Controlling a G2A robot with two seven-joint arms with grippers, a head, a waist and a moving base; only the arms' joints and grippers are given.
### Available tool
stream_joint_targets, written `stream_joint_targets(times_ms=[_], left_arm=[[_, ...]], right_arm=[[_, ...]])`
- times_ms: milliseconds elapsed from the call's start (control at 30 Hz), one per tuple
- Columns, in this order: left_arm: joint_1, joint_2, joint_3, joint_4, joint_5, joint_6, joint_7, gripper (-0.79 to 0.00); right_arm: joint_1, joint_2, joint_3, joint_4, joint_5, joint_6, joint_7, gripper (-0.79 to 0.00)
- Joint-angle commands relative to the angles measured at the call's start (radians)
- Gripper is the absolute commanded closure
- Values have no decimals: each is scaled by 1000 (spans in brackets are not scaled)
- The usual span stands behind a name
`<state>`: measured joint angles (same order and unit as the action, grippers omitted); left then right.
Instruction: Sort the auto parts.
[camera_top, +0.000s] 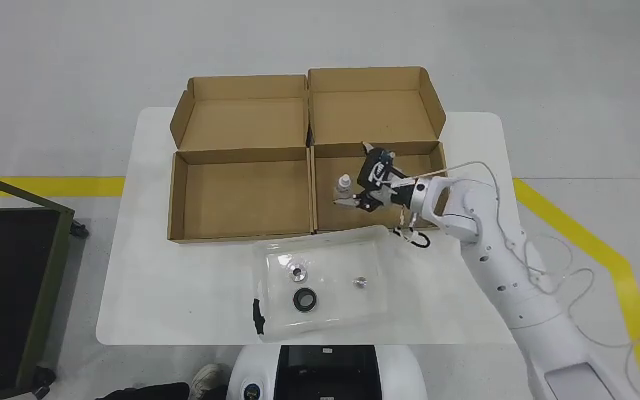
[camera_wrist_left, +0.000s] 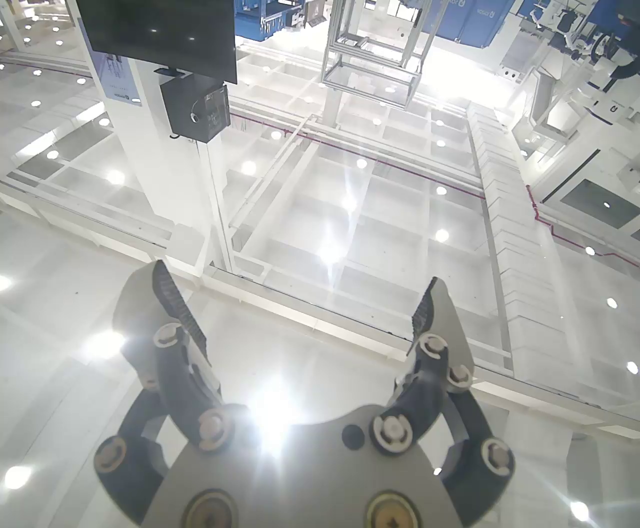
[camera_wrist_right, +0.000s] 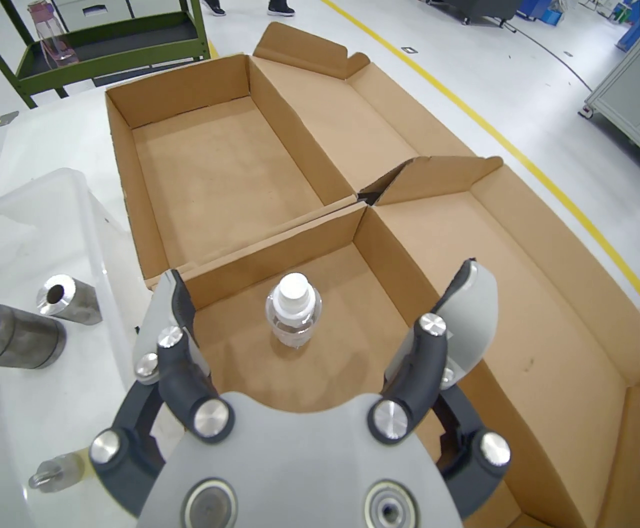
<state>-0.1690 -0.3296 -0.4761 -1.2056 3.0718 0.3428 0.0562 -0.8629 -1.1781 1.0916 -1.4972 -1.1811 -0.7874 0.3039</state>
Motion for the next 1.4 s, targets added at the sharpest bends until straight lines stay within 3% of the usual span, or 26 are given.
stream_joint_targets(times_ms=[0,433,767,1367], left_arm=[[0,0,0,0,0,0,0,-785],[0,0,0,0,0,0,0,-785],[0,0,0,0,0,0,0,-785],[0,0,0,0,0,0,0,-785]], right_arm=[[-27,10,31,-69,34,-26,51,-785],[-189,63,115,-424,189,-123,392,-785],[-291,94,94,-550,217,-148,580,-785],[-304,172,-42,-542,94,-121,608,-785]])
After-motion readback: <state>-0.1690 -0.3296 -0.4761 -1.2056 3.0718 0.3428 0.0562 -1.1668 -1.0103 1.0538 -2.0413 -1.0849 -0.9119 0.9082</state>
